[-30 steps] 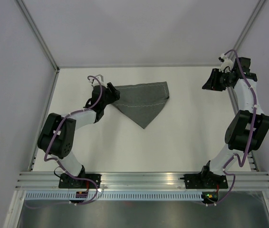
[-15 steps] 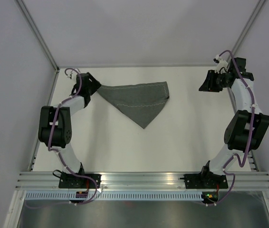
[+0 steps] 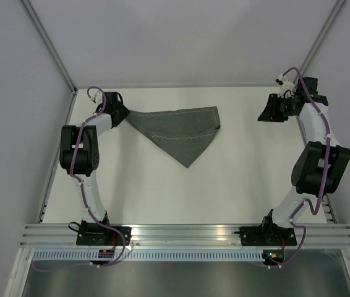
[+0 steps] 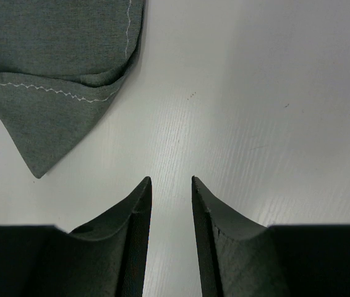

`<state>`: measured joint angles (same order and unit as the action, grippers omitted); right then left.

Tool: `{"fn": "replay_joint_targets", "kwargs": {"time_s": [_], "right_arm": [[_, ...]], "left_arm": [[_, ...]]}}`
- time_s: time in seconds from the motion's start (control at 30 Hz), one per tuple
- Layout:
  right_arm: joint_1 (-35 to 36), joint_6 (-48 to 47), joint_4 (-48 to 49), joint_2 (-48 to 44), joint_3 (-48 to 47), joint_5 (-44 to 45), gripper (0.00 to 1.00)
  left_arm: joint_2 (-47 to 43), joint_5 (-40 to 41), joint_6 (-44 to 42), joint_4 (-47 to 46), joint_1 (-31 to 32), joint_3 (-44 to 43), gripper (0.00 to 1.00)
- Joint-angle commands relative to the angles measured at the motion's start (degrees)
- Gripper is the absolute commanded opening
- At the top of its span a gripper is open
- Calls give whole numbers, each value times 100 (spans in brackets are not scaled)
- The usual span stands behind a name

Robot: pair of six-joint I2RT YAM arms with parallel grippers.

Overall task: Fold the napkin, place the utensils inside, and roll it up
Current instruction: Fold the napkin

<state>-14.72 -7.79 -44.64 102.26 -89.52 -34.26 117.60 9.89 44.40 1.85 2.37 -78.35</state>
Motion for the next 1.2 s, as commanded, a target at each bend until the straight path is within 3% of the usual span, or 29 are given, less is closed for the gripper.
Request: {"fn": "replay_joint_targets", "kwargs": {"time_s": [0.0, 0.47, 0.7, 0.8, 1.1, 1.17], "right_arm": [[22, -100, 70, 57, -5, -99, 38], [22, -170, 43, 136, -22, -63, 37], [22, -170, 26, 137, -22, -81, 36], [22, -196, 17, 119, -13, -107, 36], [39, -275, -18, 22, 66, -107, 36], [74, -293, -44, -21, 101, -107, 36]], "left_arm": [[245, -93, 235, 368, -53, -531, 60], [747, -40, 288, 615, -53, -1025, 46], [668, -347, 122, 291, -53, -893, 12], [414, -566, 16, -323, -53, -455, 3], [-606, -2076, -431, -3195, -53, 1330, 2], [-677, -2315, -494, -3400, -53, 1488, 2]]}}
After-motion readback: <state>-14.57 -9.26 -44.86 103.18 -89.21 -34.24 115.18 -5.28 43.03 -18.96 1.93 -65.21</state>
